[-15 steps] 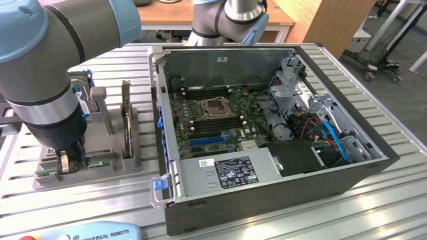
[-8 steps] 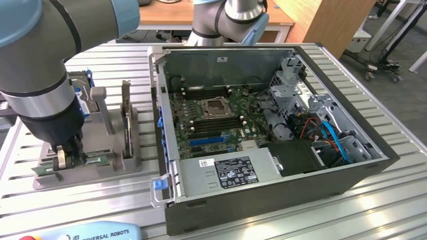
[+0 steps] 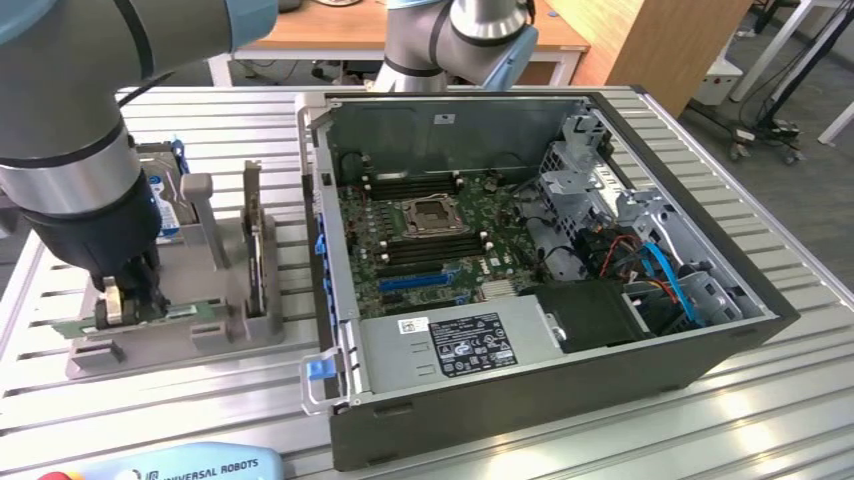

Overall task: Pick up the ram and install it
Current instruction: 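Pick up the ram and move it above insertion slot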

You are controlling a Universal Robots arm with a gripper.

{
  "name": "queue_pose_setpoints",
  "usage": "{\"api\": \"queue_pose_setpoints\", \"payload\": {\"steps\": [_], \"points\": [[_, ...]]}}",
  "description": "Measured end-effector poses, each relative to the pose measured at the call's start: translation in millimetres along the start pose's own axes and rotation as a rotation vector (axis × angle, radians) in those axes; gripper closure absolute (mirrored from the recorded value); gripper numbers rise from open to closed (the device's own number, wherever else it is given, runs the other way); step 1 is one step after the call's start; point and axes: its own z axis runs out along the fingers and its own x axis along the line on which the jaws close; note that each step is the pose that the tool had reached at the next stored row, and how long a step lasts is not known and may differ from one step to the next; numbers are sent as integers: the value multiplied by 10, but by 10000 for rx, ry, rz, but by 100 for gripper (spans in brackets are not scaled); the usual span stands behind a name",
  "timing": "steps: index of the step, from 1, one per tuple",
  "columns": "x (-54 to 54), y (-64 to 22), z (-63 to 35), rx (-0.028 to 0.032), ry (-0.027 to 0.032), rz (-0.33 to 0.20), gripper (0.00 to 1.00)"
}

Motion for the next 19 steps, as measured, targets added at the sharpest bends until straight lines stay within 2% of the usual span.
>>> {"api": "queue_pose_setpoints", "payload": {"steps": [19], "points": [[-22, 23, -554, 0, 0, 0, 88]]}}
